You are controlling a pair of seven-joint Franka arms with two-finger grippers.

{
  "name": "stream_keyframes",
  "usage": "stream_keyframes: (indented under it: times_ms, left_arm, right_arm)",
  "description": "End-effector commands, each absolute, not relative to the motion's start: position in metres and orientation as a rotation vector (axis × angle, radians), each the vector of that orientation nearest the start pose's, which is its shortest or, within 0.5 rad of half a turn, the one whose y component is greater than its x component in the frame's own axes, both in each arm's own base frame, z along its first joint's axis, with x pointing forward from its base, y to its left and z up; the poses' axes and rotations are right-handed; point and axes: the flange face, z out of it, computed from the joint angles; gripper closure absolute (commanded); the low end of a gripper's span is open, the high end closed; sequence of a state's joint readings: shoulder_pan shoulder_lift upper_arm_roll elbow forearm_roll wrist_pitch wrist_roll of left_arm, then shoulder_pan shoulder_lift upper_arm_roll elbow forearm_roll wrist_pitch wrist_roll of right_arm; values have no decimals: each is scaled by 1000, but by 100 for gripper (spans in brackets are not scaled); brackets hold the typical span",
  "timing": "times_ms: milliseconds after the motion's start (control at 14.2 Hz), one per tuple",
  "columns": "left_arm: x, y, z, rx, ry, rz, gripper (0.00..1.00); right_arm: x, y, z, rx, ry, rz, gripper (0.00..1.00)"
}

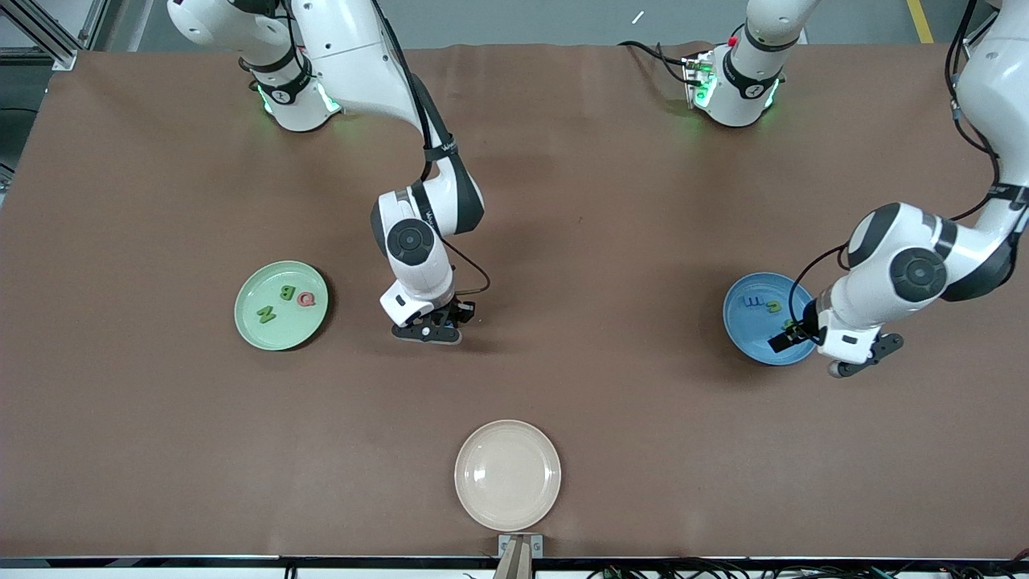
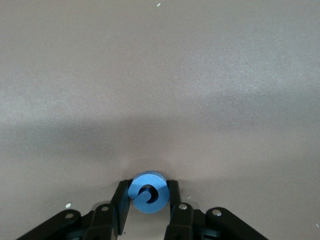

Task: Sort upper and lower case letters into plates
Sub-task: 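Place the blue c on the green plate while the left gripper withdraws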

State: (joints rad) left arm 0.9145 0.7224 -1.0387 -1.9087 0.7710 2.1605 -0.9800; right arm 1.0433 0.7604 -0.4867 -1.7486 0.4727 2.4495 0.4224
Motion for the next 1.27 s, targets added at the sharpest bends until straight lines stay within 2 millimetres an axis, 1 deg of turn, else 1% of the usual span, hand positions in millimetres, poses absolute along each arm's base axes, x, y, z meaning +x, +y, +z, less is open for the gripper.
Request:
stream_keyframes:
  times_ms: [0, 71, 141, 212, 282, 494, 635, 705, 776, 846, 917, 988, 1129, 1199]
  left_arm:
    - [628, -2, 309, -3028, -840, 29, 0]
    - [631, -4, 318, -3028, -846, 33, 0]
    - [632, -4, 321, -3028, -840, 30, 0]
    - [634, -2, 324, -3027, -848, 24, 0]
    - [636, -2, 326, -3029, -852, 14, 0]
    - [636, -2, 327, -3029, -851, 12, 0]
    - [640, 2, 327, -3040, -855, 11, 0]
    - [645, 3, 334, -3056, -811, -6, 0]
    - [646, -17, 335, -3066, -721, -1, 0]
    - [648, -20, 336, -3062, -698, 8, 1]
    - [651, -25, 340, -3084, -692, 40, 1]
    - [651, -36, 344, -3106, -678, 79, 1]
    - [650, -48, 348, -3108, -612, 131, 1]
    - [649, -54, 352, -3121, -583, 147, 1]
  right_arm:
    - [554, 374, 178, -3137, 169, -81, 98]
    - [560, 364, 181, -3136, 192, -63, 100]
    - [567, 355, 186, -3142, 206, -16, 100]
    - [573, 346, 195, -3151, 160, 45, 100]
    - [580, 325, 206, -3161, 90, 115, 100]
    - [603, 243, 251, -3178, -86, 245, 100]
    - [606, 185, 267, -3166, -208, 258, 100]
    - [607, 151, 270, -3167, -278, 256, 100]
    - [608, 122, 269, -3162, -349, 258, 100]
    - [607, 95, 264, -3150, -395, 267, 100]
    - [606, 70, 259, -3140, -403, 273, 100]
    - [604, 52, 253, -3135, -404, 274, 100]
    - [591, 39, 233, -3113, -357, 254, 100]
    - [585, 34, 225, -3094, -360, 243, 100]
